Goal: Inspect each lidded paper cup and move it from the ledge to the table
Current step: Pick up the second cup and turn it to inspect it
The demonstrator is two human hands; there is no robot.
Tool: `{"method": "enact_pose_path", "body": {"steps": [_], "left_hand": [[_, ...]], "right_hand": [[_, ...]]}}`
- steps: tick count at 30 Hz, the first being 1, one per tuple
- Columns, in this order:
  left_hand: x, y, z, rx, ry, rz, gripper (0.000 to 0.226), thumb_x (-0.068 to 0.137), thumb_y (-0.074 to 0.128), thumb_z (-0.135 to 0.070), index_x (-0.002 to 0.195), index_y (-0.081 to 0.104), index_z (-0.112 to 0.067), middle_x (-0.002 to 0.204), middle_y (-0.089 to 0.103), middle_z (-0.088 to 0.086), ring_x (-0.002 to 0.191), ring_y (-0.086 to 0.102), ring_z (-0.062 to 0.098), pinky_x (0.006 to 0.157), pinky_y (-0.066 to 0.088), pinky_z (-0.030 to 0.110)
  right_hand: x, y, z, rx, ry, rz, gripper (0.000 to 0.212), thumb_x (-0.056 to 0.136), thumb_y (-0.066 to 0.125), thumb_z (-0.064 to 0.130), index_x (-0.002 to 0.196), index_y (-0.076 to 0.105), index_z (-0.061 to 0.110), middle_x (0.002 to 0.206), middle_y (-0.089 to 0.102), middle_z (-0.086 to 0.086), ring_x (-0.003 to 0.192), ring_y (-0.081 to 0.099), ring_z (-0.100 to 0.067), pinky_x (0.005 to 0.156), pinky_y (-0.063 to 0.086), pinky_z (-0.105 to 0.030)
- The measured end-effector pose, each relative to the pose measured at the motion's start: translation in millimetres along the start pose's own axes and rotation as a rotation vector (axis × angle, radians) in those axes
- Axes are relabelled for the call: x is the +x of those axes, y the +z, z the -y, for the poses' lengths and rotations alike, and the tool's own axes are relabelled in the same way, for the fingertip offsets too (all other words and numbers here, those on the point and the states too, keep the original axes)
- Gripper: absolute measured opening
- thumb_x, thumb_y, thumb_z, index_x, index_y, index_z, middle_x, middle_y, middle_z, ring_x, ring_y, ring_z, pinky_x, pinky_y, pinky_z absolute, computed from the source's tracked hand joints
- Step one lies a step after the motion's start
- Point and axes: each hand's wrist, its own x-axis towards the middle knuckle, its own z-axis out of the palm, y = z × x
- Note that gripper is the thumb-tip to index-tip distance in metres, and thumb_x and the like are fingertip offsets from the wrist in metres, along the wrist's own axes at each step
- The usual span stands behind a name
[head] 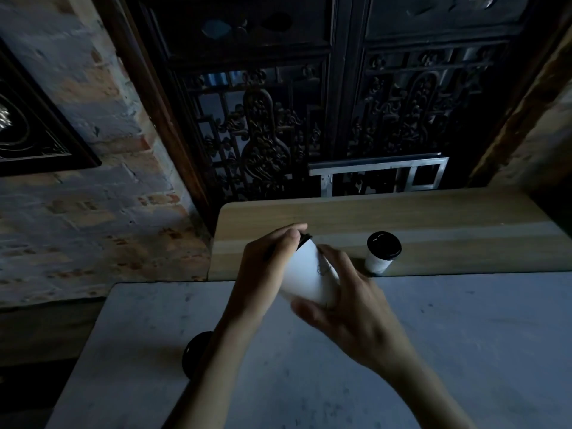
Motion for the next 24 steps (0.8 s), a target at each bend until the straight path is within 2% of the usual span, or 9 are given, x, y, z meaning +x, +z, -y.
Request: {"method": "enact_pose_path", "body": {"steps": [3, 6, 8, 10, 12, 15, 20, 22, 24], "left_hand": [[-1, -7, -2, -0.067, 0.042, 0.052, 0.041, 0.087, 0.054, -0.051, 0.112, 0.08, -0.031, 0.122, 0.078, -0.011, 0.123, 0.067, 0.008, 0.105, 0.047, 0.03], [-3, -9, -2, -0.137, 0.035, 0.094, 0.04, 0.089, 0.056, -0.049, 0.116, 0.079, -0.03, 0.122, 0.079, -0.001, 0.119, 0.07, 0.019, 0.104, 0.052, 0.042], [-3, -6, -2, -0.143, 0.008, 0.051, 0.036, 0.085, 0.058, -0.048, 0.109, 0.082, -0.033, 0.117, 0.08, -0.003, 0.113, 0.073, 0.016, 0.096, 0.055, 0.039], [-1, -4, -3, -0.135, -0.036, -0.016, 0.033, 0.081, 0.06, -0.049, 0.1, 0.083, -0.037, 0.112, 0.082, -0.01, 0.11, 0.074, 0.009, 0.092, 0.053, 0.031], [1, -1, -1, -0.109, -0.074, -0.081, 0.027, 0.08, 0.062, -0.048, 0.092, 0.084, -0.04, 0.108, 0.082, -0.015, 0.11, 0.073, 0.005, 0.094, 0.051, 0.029], [3, 1, -1, -0.087, -0.115, -0.089, 0.024, 0.084, 0.06, -0.045, 0.09, 0.083, -0.041, 0.105, 0.082, -0.018, 0.106, 0.072, 0.0, 0.091, 0.05, 0.027], [1, -7, 0, -0.167, -0.088, 0.01, 0.041, 0.084, 0.057, -0.055, 0.108, 0.082, -0.032, 0.119, 0.08, -0.009, 0.115, 0.072, 0.011, 0.094, 0.052, 0.033], [-1, -8, 0, -0.191, -0.06, 0.036, 0.04, 0.088, 0.057, -0.053, 0.112, 0.08, -0.031, 0.122, 0.079, -0.005, 0.116, 0.072, 0.015, 0.095, 0.053, 0.036], [-1, -6, -1, -0.194, -0.066, 0.015, 0.038, 0.086, 0.059, -0.052, 0.109, 0.081, -0.031, 0.118, 0.08, -0.004, 0.111, 0.073, 0.016, 0.094, 0.055, 0.037]], "right_hand": [[9, -10, -7, 0.554, 0.131, 0.109, 0.068, 0.075, 0.082, 0.057, 0.134, 0.06, 0.033, 0.112, 0.076, 0.011, 0.096, 0.077, -0.013, 0.072, 0.062, -0.032], [10, -15, -12, 0.942, 0.426, 0.266, 0.077, 0.072, 0.088, 0.053, 0.138, 0.062, 0.025, 0.119, 0.076, -0.017, 0.094, 0.078, -0.043, 0.078, 0.063, -0.052], [11, -12, -14, 0.887, 0.404, 0.282, 0.064, 0.078, 0.081, 0.054, 0.133, 0.065, 0.025, 0.113, 0.077, -0.019, 0.089, 0.078, -0.045, 0.081, 0.063, -0.057], [12, -10, -10, 0.633, 0.3, 0.2, 0.06, 0.08, 0.07, 0.065, 0.129, 0.066, 0.03, 0.108, 0.08, -0.005, 0.094, 0.079, -0.026, 0.082, 0.065, -0.052], [9, -7, -6, 0.284, 0.158, 0.1, 0.067, 0.082, 0.061, 0.074, 0.137, 0.056, 0.036, 0.103, 0.075, 0.007, 0.087, 0.075, -0.012, 0.072, 0.062, -0.04], [2, 0, -5, -0.072, 0.002, 0.027, 0.072, 0.084, 0.052, 0.079, 0.143, 0.041, 0.039, 0.098, 0.068, 0.011, 0.077, 0.067, -0.015, 0.063, 0.056, -0.042], [8, -11, -4, 0.576, 0.168, 0.117, 0.052, 0.079, 0.071, 0.064, 0.121, 0.069, 0.033, 0.092, 0.074, 0.012, 0.078, 0.072, -0.008, 0.06, 0.055, -0.027], [8, -15, -3, 0.84, 0.336, 0.182, 0.051, 0.077, 0.076, 0.059, 0.118, 0.074, 0.03, 0.103, 0.075, -0.008, 0.087, 0.078, -0.027, 0.069, 0.063, -0.04], [8, -15, -2, 0.881, 0.352, 0.206, 0.045, 0.081, 0.074, 0.054, 0.115, 0.075, 0.024, 0.101, 0.073, -0.023, 0.084, 0.078, -0.036, 0.069, 0.064, -0.045]]}}
